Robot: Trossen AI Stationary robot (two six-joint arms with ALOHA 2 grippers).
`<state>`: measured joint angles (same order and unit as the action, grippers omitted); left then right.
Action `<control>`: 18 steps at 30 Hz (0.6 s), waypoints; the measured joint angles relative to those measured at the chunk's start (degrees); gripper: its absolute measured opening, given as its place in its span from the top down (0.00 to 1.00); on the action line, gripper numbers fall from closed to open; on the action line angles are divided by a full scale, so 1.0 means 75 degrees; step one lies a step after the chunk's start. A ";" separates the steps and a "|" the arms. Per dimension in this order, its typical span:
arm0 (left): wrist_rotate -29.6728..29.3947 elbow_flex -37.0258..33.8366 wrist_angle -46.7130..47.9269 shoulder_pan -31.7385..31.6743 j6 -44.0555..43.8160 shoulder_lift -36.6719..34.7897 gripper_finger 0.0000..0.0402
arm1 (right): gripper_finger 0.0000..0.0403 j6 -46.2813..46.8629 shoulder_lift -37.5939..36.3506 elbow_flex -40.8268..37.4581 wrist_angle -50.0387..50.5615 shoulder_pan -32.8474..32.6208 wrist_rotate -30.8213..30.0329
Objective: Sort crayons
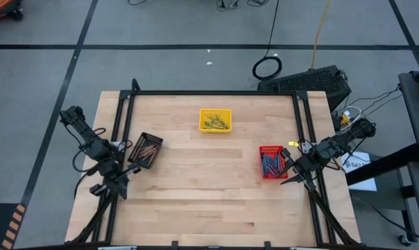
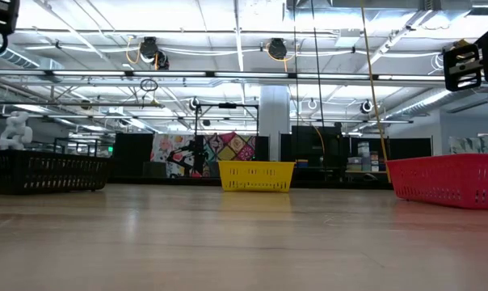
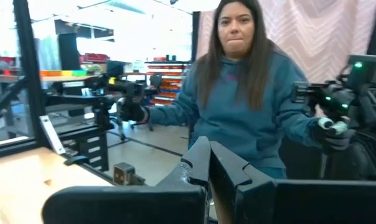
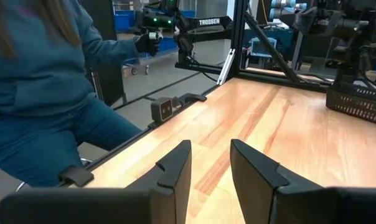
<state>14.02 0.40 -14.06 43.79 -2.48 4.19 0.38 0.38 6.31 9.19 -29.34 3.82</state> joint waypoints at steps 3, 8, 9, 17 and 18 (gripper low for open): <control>-0.0110 0.0000 -0.0099 -0.0003 0.0000 0.0000 0.98 | 0.76 0.0000 0.0000 0.0003 0.0066 0.0000 0.0002; -0.0128 -0.0003 -0.0201 -0.0003 0.0072 0.0000 0.98 | 0.76 0.0015 0.0000 0.0000 0.0110 0.0000 -0.0088; -0.0127 -0.0003 -0.0199 -0.0003 0.0165 0.0000 0.98 | 0.76 0.0060 0.0000 0.0000 0.0150 0.0000 -0.0155; -0.0079 -0.0006 -0.0173 -0.0003 0.0183 0.0000 0.98 | 0.76 -0.0169 0.0000 -0.0035 -0.0112 0.0000 -0.0508; -0.0078 -0.0006 -0.0172 -0.0003 0.0184 0.0000 0.98 | 0.76 -0.0270 0.0000 -0.0035 -0.0139 0.0000 -0.0508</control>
<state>13.43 0.36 -15.35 43.77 -1.10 4.19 -1.64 0.38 6.04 8.15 -29.34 0.01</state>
